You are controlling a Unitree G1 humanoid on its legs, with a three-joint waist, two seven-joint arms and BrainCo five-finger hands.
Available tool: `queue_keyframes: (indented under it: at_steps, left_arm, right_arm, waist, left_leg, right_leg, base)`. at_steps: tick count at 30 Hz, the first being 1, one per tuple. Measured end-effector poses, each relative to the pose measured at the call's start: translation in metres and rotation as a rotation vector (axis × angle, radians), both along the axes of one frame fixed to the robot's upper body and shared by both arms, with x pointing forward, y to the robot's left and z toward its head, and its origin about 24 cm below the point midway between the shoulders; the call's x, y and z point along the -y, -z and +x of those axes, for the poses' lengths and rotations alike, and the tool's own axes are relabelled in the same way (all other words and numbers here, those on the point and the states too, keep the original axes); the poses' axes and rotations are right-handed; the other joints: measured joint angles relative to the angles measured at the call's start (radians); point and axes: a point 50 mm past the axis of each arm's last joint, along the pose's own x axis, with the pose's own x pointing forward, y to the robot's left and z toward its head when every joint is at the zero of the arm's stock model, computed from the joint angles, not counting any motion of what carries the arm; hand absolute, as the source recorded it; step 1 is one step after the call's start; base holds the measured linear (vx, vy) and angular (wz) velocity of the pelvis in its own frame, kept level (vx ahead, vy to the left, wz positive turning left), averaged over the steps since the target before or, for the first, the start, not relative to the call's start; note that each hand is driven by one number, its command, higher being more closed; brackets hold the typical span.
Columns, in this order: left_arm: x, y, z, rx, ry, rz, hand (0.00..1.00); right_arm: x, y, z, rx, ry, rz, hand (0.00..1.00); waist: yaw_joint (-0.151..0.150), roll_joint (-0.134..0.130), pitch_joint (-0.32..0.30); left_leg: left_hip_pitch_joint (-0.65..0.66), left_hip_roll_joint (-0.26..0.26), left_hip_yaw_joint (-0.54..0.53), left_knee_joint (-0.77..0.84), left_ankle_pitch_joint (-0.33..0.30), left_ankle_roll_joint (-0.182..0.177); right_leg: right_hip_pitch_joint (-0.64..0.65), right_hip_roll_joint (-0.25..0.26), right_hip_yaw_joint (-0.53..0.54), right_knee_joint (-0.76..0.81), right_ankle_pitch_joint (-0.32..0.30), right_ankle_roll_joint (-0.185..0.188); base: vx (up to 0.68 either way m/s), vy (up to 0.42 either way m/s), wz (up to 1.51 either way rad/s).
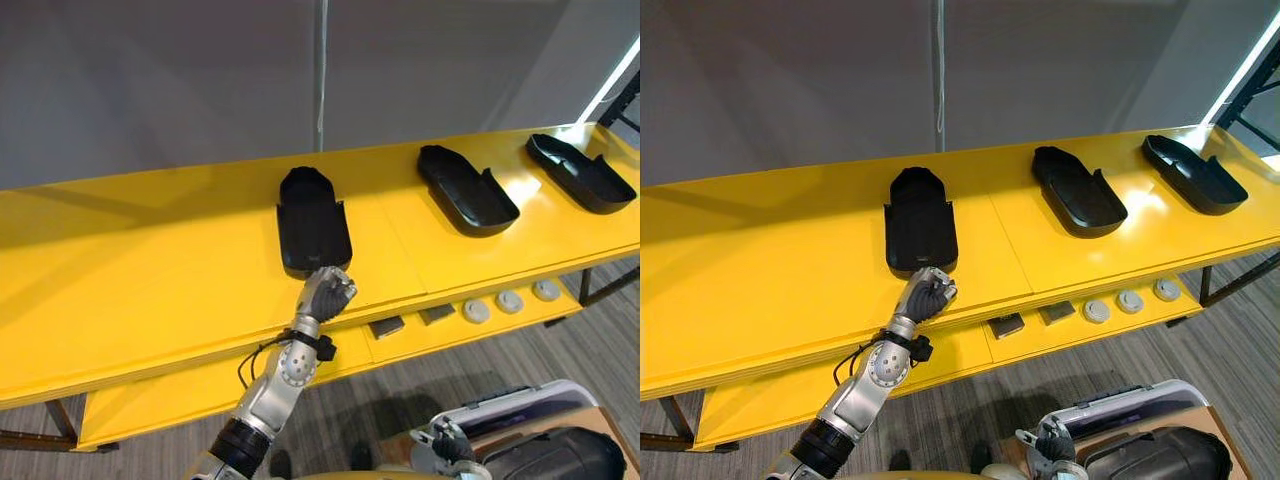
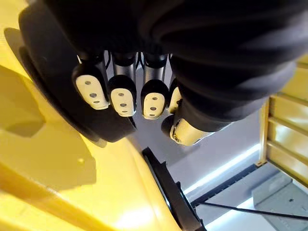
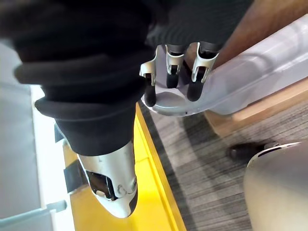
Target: Walk over and take plastic housings, then place them on the shelf
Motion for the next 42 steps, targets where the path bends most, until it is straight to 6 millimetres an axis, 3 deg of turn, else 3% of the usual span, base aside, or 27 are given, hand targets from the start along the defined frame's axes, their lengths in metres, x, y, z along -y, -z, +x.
queue_keyframes:
  at_steps: [11,12,22,32,35,38,40,42]
  left_arm:
    - [-0.020,0.002,0.021,-0.015,-0.137,0.045,1.00]
    - [-0.031,0.001,0.025,-0.017,-0.190,0.059,1.00]
    - [-0.052,-0.004,0.044,-0.027,-0.287,0.091,1.00]
    - [-0.050,-0.008,0.044,-0.002,-0.290,0.082,1.00]
    - [-0.039,-0.031,0.041,0.097,-0.244,0.044,1.00]
    - [-0.020,-0.073,0.028,0.283,-0.146,-0.051,1.00]
    - [-0.013,-0.106,0.009,0.436,-0.073,-0.172,1.00]
    - [-0.018,-0.122,-0.006,0.519,-0.072,-0.248,1.00]
  right_arm:
    - [-0.001,-0.002,0.004,0.016,-0.017,-0.009,0.00]
    - [-0.002,-0.002,0.004,0.017,-0.024,-0.010,0.00]
    - [-0.007,-0.003,0.006,0.026,-0.029,0.003,0.00]
    - [-0.008,-0.003,0.006,0.026,-0.029,0.003,0.00]
    - [-0.007,-0.003,0.006,0.024,-0.028,0.002,0.00]
    - [-0.007,-0.002,0.005,0.023,-0.026,0.000,0.00]
    - [-0.007,-0.002,0.005,0.023,-0.024,-0.001,0.00]
    - [-0.006,-0.002,0.005,0.023,-0.026,-0.003,0.00]
  waist:
    - [-0.003,-0.003,0.002]
    - [-0.003,-0.006,0.004]
    - [-0.008,-0.027,0.017]
    - [-0.009,-0.028,0.017]
    - [-0.002,-0.028,0.018]
    - [0.002,-0.028,0.018]
    - [0.001,-0.027,0.018]
    - [0.003,-0.024,0.019]
  left_leg:
    - [0.002,0.002,0.025,-0.005,-0.001,-0.001]
    - [0.002,0.002,0.038,-0.006,-0.004,-0.005]
    - [0.003,0.001,0.046,-0.005,-0.002,-0.002]
    - [0.003,0.001,0.048,-0.006,-0.002,-0.003]
    - [0.002,0.001,0.046,-0.006,-0.002,-0.002]
    - [-0.008,0.000,0.035,-0.005,-0.006,-0.006]
    - [-0.009,-0.001,0.024,0.000,-0.005,-0.004]
    - [-0.009,-0.001,0.019,0.000,-0.004,-0.003]
  right_leg:
    - [-0.008,0.001,0.022,-0.003,0.003,0.005]
    - [-0.015,0.001,0.036,-0.002,0.004,0.006]
    - [-0.017,0.001,0.044,0.000,0.009,0.002]
    - [-0.018,0.001,0.046,0.000,0.008,0.003]
    - [-0.018,0.000,0.044,0.000,0.008,0.003]
    - [-0.022,-0.001,0.041,0.000,0.008,0.004]
    - [-0.021,-0.001,0.038,0.001,0.008,0.003]
    - [-0.019,-0.001,0.032,0.001,0.007,0.003]
  base:
    - [-0.02,-0.001,-0.07]
    - [-0.01,-0.002,-0.16]
    - [0.00,0.000,-0.03]
    - [0.00,0.000,0.00]
    - [0.00,-0.001,0.02]
    - [0.00,0.000,0.10]
    - [0.01,-0.002,0.06]
    - [0.02,-0.008,0.08]
